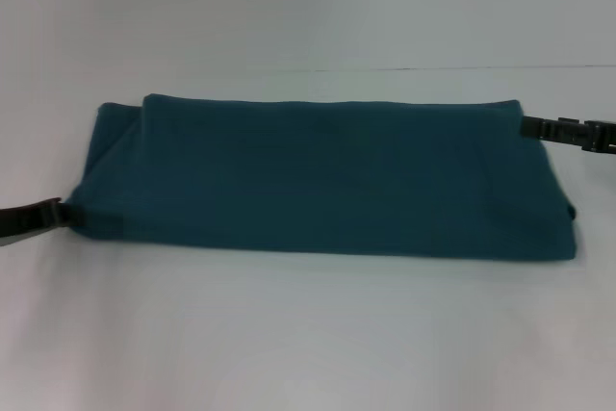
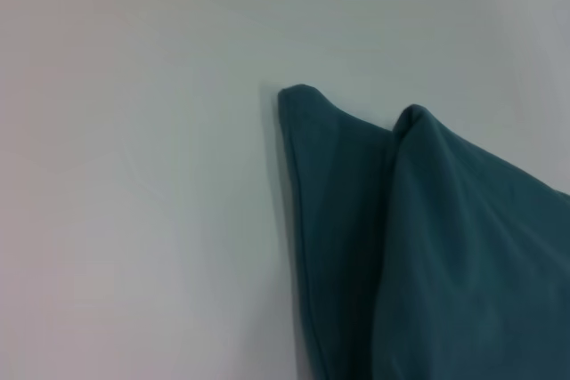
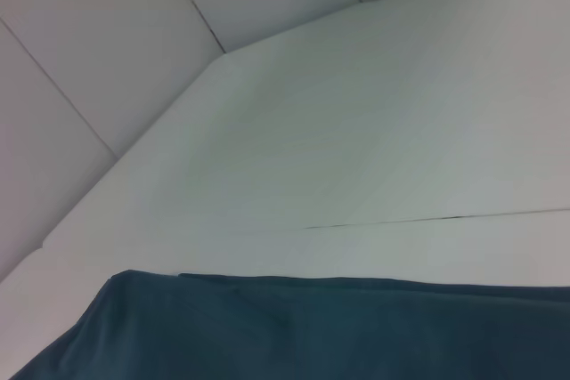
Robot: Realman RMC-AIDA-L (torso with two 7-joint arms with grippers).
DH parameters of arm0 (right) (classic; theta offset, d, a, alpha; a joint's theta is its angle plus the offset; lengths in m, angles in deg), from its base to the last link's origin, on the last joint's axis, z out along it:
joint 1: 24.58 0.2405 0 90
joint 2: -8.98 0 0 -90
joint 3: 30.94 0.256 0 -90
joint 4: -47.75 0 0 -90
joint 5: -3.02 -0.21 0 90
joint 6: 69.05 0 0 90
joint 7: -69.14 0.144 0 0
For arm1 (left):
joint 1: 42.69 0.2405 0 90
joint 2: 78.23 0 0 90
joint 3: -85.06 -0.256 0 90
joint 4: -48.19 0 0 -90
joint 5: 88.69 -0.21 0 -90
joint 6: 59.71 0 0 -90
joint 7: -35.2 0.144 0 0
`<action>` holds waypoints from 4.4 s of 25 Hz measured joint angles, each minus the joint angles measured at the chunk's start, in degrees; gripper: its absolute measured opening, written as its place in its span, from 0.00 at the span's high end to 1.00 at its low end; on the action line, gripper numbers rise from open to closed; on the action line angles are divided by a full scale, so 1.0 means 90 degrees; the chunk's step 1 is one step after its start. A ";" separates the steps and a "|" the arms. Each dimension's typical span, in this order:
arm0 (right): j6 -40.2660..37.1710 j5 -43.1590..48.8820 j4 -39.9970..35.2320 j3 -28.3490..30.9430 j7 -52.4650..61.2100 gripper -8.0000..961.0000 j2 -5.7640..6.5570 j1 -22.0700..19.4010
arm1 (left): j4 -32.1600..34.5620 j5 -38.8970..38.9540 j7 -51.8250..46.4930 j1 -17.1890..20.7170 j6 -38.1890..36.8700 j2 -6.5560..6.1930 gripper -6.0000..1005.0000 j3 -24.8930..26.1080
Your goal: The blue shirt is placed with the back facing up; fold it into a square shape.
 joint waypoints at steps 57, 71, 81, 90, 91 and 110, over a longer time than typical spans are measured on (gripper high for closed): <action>0.0024 0.0020 0.0175 -0.0257 -0.0495 0.05 0.0087 -0.0404 | -0.5507 0.6640 0.4848 -0.2613 0.0076 0.0441 0.95 -0.1812; 0.0123 0.0217 0.0201 -0.0346 -0.0515 0.05 0.0147 -0.0307 | -0.7154 0.4948 0.6859 -0.2475 -0.0463 0.0447 0.87 0.0831; 0.0086 0.0217 0.0210 -0.0456 0.0518 0.05 0.0154 -0.0086 | -0.5603 0.4179 0.6166 -0.1873 -0.1971 0.0412 0.43 0.0727; 0.0139 0.0044 0.0357 -0.0436 0.0869 0.05 0.0032 0.0134 | -0.3678 0.4176 0.5737 -0.0934 -0.2241 0.0374 0.10 0.0467; 0.0173 0.0018 0.0357 -0.0436 0.0858 0.05 0.0001 0.0151 | -0.3487 0.4184 0.5736 -0.0834 -0.2244 0.0373 0.09 0.0459; 0.0155 -0.0245 0.0344 -0.0491 0.0954 0.05 0.0036 0.0248 | -0.2043 0.4035 0.4010 -0.0649 0.0668 0.0271 0.07 -0.0432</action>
